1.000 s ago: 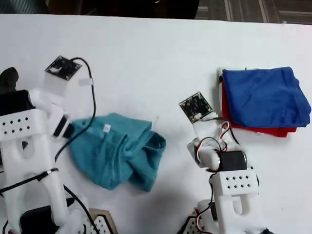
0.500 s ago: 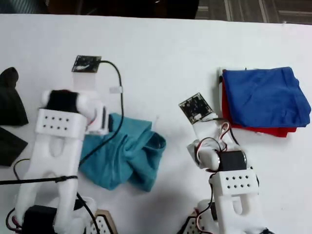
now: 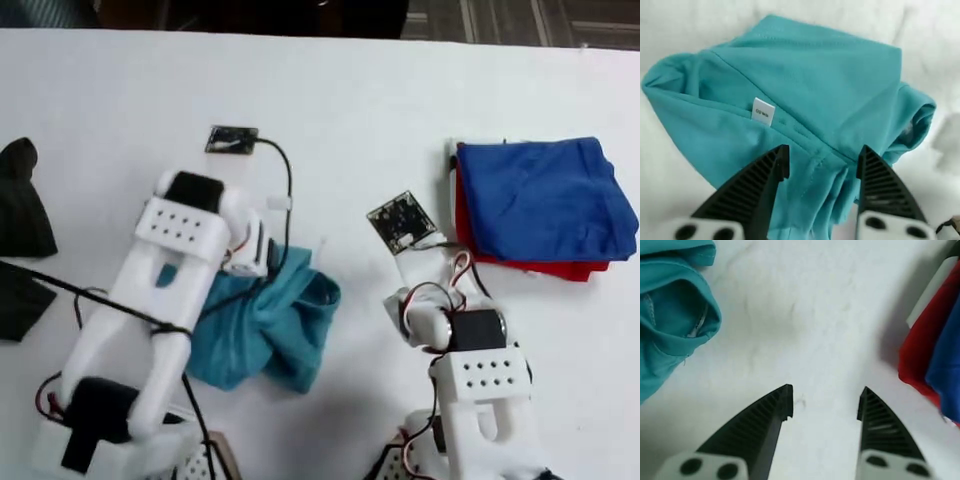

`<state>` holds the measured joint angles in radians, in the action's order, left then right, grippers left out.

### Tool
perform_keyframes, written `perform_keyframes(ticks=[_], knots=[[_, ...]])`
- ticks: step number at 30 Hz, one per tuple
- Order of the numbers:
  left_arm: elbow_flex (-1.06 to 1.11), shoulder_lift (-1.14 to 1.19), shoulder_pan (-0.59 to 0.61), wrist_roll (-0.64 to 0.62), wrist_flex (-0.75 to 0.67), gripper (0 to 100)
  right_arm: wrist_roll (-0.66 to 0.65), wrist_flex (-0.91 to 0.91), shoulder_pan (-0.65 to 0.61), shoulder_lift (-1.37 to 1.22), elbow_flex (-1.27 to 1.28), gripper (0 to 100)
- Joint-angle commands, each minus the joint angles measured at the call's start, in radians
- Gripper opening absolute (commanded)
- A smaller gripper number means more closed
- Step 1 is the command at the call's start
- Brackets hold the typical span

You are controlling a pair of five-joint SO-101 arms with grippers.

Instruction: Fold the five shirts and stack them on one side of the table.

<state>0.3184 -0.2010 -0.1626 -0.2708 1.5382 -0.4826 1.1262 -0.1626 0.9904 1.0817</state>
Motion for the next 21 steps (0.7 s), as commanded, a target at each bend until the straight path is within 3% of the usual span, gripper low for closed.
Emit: perform_keyframes(ticks=[1,9,15,21], knots=[[-0.062,0.018,-0.006,-0.005,0.043,24,0.005,0.013,0.004,0.019,-0.005,21.6],[0.01,0.025,0.002,0.055,0.057,22,0.005,0.015,0.004,0.021,-0.005,21.6],[-0.013,0.023,0.003,0.095,0.061,2,0.005,0.015,0.004,0.021,-0.005,21.6],[-0.025,0.015,0.104,0.16,0.083,3,0.005,0.015,0.004,0.021,-0.005,21.6]])
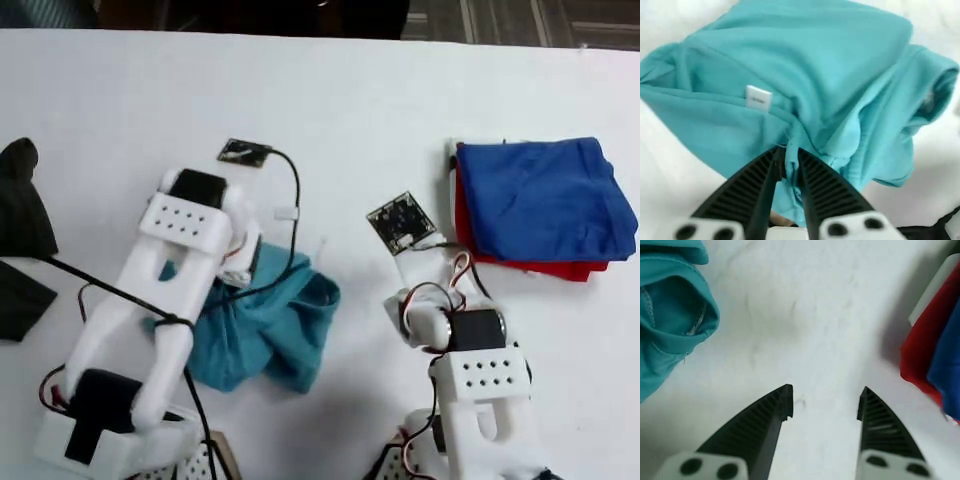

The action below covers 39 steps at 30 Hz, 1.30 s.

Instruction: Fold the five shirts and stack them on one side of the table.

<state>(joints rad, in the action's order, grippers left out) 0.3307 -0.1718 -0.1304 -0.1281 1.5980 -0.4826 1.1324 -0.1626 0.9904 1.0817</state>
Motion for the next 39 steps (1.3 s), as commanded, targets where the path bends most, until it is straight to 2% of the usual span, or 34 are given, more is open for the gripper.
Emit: perform_keyframes(ticks=[1,7,10,14,21,33,39], knots=[[-0.038,-0.014,0.104,0.017,0.037,3,0.005,0.008,0.004,0.019,-0.005,21.6],[-0.104,-0.012,0.282,0.143,0.146,3,0.132,-0.03,-0.01,0.012,-0.015,21.6],[-0.143,-0.011,0.31,0.153,0.146,3,0.135,-0.061,-0.045,0.012,-0.017,21.6],[-0.186,-0.005,0.307,0.153,0.138,5,0.135,-0.061,-0.11,0.012,-0.017,21.6],[-0.189,-0.005,0.308,0.152,0.084,18,0.143,-0.061,-0.12,0.013,-0.018,21.6],[-0.156,-0.002,0.305,0.15,0.052,18,0.143,-0.061,-0.116,0.019,-0.017,21.6],[-0.004,-0.005,0.196,0.15,0.02,18,0.143,-0.061,-0.116,0.019,-0.017,21.6]])
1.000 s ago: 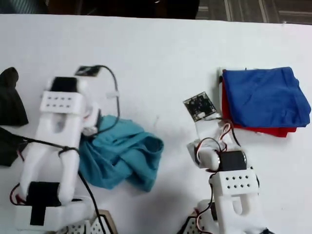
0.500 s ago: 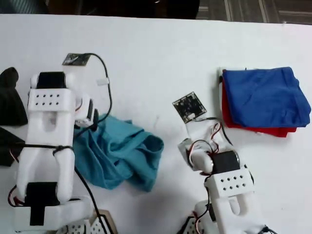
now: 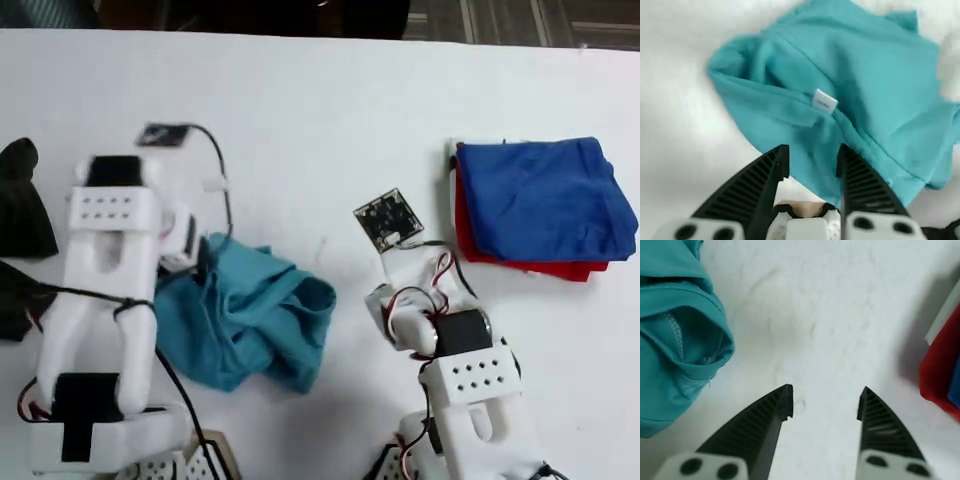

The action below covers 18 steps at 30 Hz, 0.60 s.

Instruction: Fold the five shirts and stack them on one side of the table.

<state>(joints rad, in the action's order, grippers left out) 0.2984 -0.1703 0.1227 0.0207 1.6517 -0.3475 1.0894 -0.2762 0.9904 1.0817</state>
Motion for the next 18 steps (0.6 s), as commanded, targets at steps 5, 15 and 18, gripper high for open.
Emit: perform_keyframes(ticks=[5,15,18], knots=[[0.028,-0.012,-0.08,-0.037,-0.123,18,0.008,-0.013,-0.002,0.019,-0.012,21.6],[-0.047,-0.006,-0.117,-0.252,-0.106,18,0.008,-0.015,-0.002,0.019,-0.012,21.6],[0.001,-0.006,-0.186,-0.255,-0.064,18,0.008,-0.016,-0.002,0.019,-0.012,21.6]])
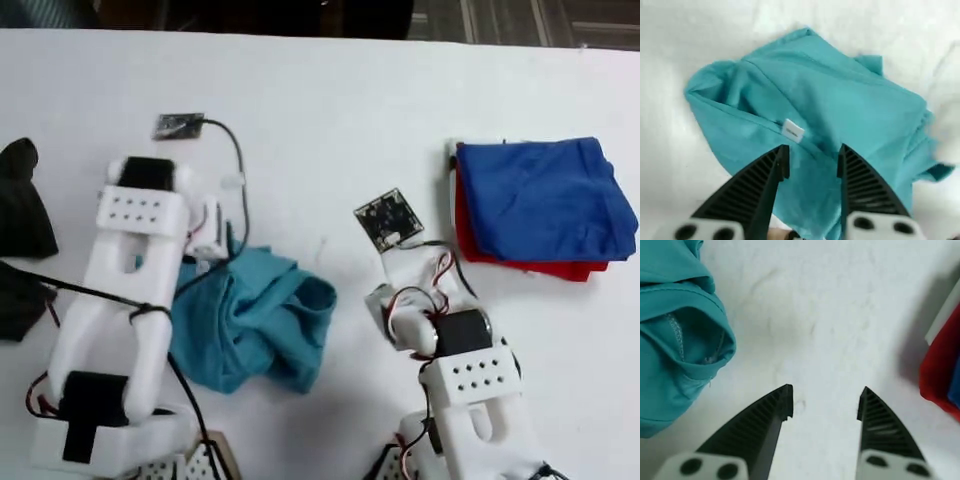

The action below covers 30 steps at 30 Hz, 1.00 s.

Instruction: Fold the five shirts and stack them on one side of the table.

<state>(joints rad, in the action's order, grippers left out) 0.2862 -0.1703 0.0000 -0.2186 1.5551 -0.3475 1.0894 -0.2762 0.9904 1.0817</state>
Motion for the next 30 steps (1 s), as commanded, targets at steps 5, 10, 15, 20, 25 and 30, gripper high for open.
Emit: perform_keyframes(ticks=[5,10,15,20,25,30], knots=[[0.058,-0.008,-0.118,-0.015,0.06,18,0.006,-0.018,-0.002,0.019,-0.012,21.6],[0.079,-0.012,-0.097,-0.015,0.078,18,0.002,-0.018,-0.002,0.019,-0.012,21.6],[0.074,-0.012,-0.095,-0.014,0.18,18,0.002,-0.018,-0.002,0.018,-0.012,21.6],[0.084,-0.009,-0.095,-0.014,0.193,18,0.002,-0.018,-0.002,0.019,-0.012,21.6],[0.084,-0.006,-0.094,-0.002,0.196,18,0.002,-0.018,-0.002,0.019,-0.012,21.6],[0.125,-0.005,-0.064,0.107,0.18,11,0.002,-0.018,-0.002,0.019,-0.012,21.6]])
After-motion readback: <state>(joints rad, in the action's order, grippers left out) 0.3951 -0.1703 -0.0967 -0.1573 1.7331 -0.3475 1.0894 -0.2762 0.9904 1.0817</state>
